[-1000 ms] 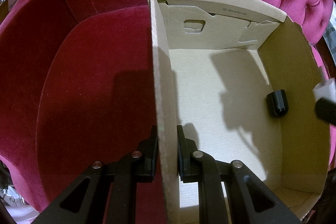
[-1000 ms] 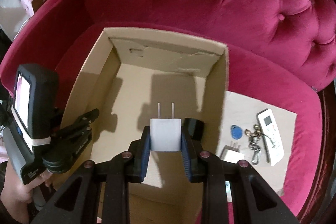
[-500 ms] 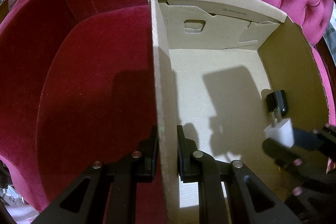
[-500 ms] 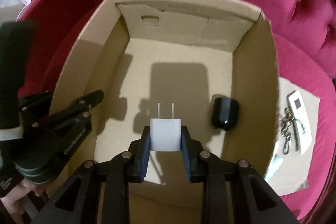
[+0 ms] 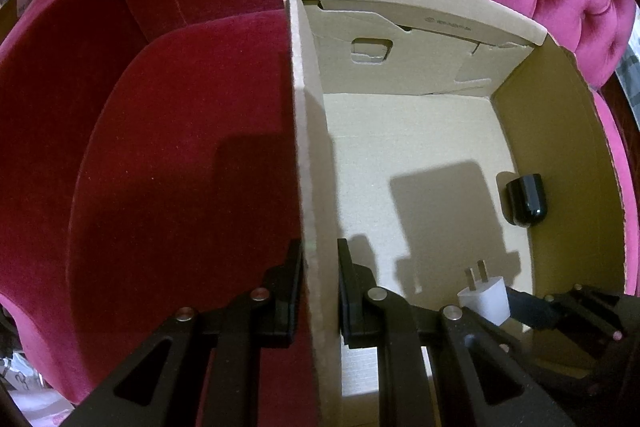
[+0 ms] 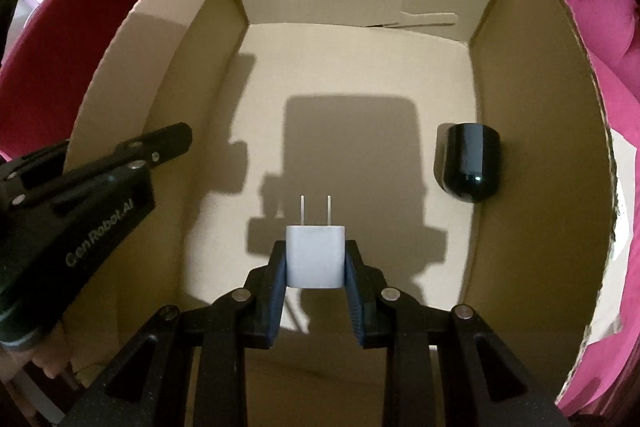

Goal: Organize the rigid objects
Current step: 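Lower the white charger onto the box floor and open the right gripper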

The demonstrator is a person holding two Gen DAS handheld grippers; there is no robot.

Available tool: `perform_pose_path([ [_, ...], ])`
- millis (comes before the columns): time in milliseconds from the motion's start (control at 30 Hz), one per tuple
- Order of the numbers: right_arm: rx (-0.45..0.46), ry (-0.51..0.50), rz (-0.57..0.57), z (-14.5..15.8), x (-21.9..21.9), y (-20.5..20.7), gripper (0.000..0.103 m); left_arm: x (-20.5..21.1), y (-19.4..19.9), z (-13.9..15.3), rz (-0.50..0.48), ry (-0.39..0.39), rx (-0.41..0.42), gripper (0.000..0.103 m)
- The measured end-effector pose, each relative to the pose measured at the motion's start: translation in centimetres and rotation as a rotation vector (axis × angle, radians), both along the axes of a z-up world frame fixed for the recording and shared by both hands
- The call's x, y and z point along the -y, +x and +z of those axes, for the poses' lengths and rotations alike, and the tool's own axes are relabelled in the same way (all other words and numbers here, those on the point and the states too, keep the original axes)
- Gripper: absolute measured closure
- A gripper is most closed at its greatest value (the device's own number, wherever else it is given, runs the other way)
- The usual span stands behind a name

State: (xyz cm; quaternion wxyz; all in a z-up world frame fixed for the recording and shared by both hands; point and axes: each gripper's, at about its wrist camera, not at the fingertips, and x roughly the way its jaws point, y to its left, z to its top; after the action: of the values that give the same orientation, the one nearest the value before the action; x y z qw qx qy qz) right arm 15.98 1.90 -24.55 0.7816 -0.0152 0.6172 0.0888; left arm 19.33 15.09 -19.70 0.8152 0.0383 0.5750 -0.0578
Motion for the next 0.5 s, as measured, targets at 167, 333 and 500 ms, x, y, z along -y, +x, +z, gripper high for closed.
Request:
perform_pose_path([
  [167, 0.003, -0.001, 0.008, 0.1, -0.1, 0.0, 0.06, -0.1, 0.0, 0.0, 0.0, 0.0, 0.0, 0.086],
  [333, 0.031, -0.014, 0.013, 0.7, -0.3, -0.3, 0.059, 0.0, 0.0, 0.0, -0.001, 0.001, 0.0, 0.086],
  [500, 0.051, -0.015, 0.006, 2.0, -0.1, -0.8, 0.059, 0.1, 0.0, 0.0, -0.002, 0.003, -0.001, 0.086],
])
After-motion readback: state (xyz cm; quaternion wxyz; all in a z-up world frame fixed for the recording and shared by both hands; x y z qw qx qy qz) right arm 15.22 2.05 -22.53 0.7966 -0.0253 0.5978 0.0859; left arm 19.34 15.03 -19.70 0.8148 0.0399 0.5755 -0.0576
